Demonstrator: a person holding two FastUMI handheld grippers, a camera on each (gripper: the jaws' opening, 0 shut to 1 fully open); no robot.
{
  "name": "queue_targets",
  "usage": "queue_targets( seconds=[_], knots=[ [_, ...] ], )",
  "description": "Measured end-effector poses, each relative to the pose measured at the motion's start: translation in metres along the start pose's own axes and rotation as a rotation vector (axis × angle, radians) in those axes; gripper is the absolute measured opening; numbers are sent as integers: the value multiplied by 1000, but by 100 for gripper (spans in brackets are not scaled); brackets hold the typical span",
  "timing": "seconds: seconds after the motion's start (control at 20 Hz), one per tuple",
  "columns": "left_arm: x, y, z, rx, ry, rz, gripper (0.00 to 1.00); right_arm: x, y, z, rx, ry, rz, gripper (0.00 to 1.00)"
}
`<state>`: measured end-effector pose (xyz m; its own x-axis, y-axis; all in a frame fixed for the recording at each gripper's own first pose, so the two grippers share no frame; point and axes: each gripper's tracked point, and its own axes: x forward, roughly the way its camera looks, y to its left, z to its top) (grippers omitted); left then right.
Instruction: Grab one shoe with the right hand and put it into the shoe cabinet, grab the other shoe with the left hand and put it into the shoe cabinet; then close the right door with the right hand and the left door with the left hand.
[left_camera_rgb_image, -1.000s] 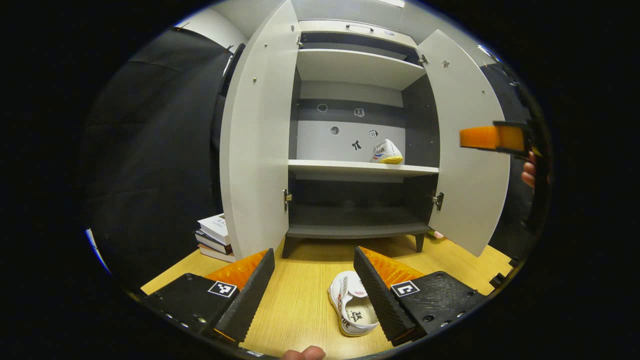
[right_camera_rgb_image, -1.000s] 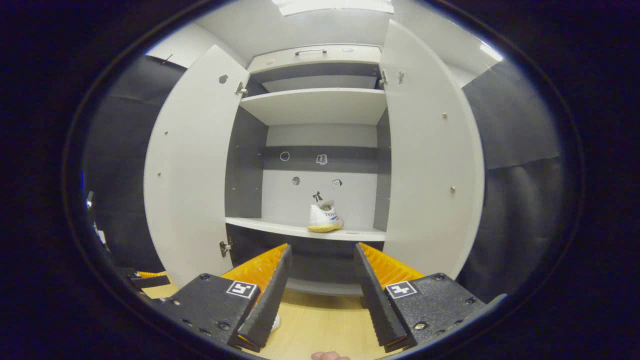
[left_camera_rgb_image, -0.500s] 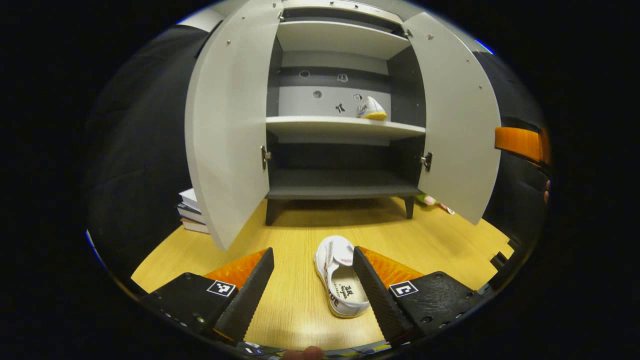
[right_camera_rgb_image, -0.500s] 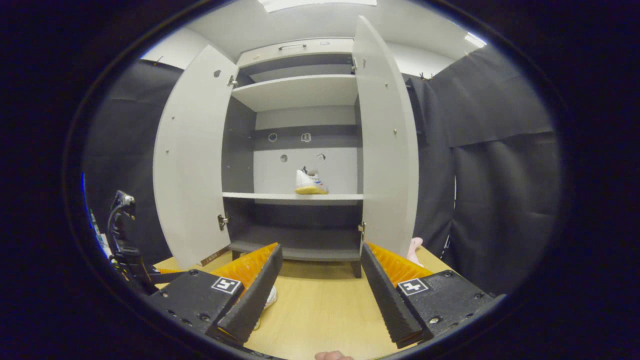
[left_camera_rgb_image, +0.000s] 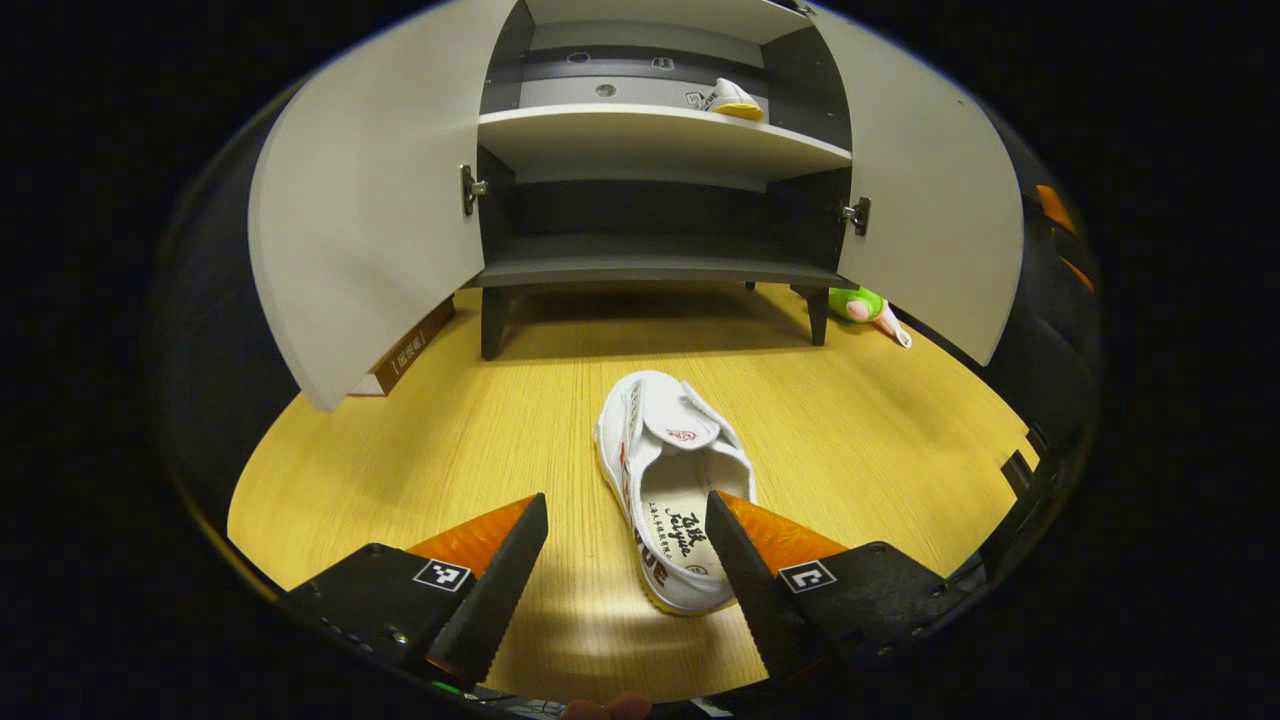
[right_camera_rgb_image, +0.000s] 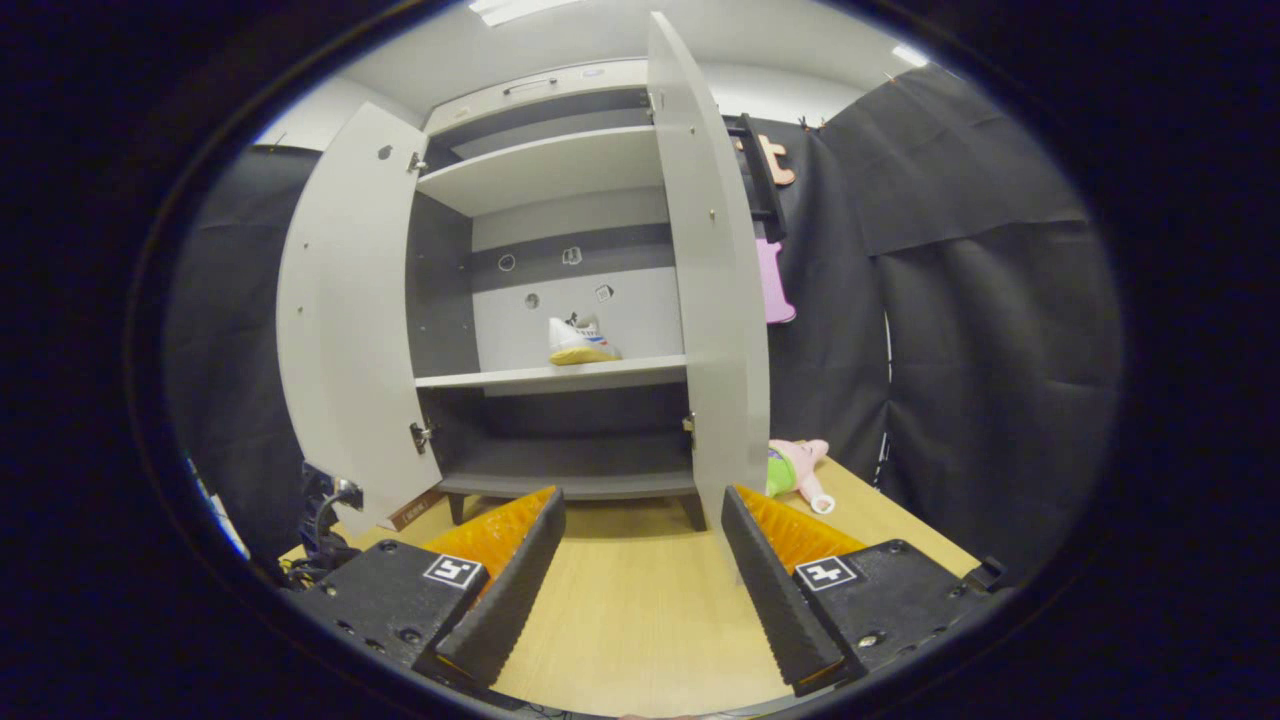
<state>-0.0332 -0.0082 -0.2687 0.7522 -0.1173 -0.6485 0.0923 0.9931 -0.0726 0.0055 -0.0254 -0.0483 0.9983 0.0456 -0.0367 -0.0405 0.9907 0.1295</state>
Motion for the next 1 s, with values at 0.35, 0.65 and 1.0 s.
queue_targets(
  seconds=[0.35, 0.65, 1.0],
  knots=[
    [32, 2, -4, -21, 52, -24, 97, 13, -18, -11, 4, 43, -37, 99],
    [71, -6, 11, -38, 47, -73, 96, 29, -24, -22, 3, 92, -50, 99],
    [77, -1, 16, -135, 2, -67, 78, 42, -22, -31, -1, 130, -39, 99]
  ],
)
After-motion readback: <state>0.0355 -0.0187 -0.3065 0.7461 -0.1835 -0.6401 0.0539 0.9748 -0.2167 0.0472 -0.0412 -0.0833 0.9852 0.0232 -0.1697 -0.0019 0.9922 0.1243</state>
